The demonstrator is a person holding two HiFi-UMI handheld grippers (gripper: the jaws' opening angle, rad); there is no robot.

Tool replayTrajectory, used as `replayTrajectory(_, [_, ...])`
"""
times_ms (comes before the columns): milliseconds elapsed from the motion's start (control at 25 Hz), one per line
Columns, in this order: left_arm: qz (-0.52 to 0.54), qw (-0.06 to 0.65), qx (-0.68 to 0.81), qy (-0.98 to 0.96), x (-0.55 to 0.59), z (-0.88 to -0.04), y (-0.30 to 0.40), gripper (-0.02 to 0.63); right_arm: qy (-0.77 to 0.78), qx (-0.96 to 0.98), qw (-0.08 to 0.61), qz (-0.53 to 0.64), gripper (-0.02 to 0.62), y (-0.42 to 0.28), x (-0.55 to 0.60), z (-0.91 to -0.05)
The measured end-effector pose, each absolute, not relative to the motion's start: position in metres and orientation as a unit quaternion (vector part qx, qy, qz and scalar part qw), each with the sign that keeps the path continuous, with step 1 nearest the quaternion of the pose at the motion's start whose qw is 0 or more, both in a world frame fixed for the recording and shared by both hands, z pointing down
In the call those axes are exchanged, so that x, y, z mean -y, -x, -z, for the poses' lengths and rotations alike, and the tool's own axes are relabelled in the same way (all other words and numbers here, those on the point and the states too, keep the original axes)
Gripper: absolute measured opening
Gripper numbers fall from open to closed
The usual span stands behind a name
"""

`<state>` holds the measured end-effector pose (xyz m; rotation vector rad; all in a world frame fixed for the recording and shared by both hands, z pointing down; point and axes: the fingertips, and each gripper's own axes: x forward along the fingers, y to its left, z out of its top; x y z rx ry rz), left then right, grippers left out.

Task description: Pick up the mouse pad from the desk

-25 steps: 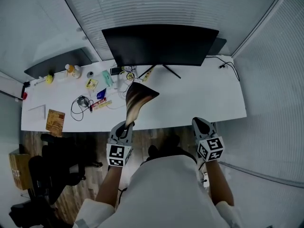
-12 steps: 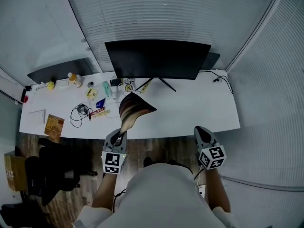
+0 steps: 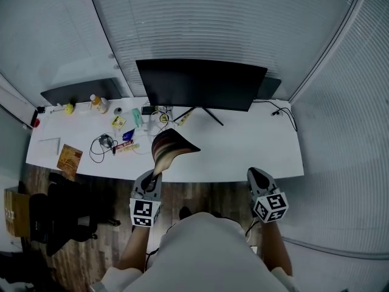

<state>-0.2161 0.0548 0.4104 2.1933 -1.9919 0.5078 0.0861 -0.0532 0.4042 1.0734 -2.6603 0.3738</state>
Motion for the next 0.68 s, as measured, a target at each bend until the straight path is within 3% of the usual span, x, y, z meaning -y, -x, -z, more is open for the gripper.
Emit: replayTrajectory(680, [-0.177,0.054,0.653,-0.734,-0.05,-0.403,0.179,0.038,-0.348,0.922,0.119,-0.124,0.037,-0.1,0.056,-0.402])
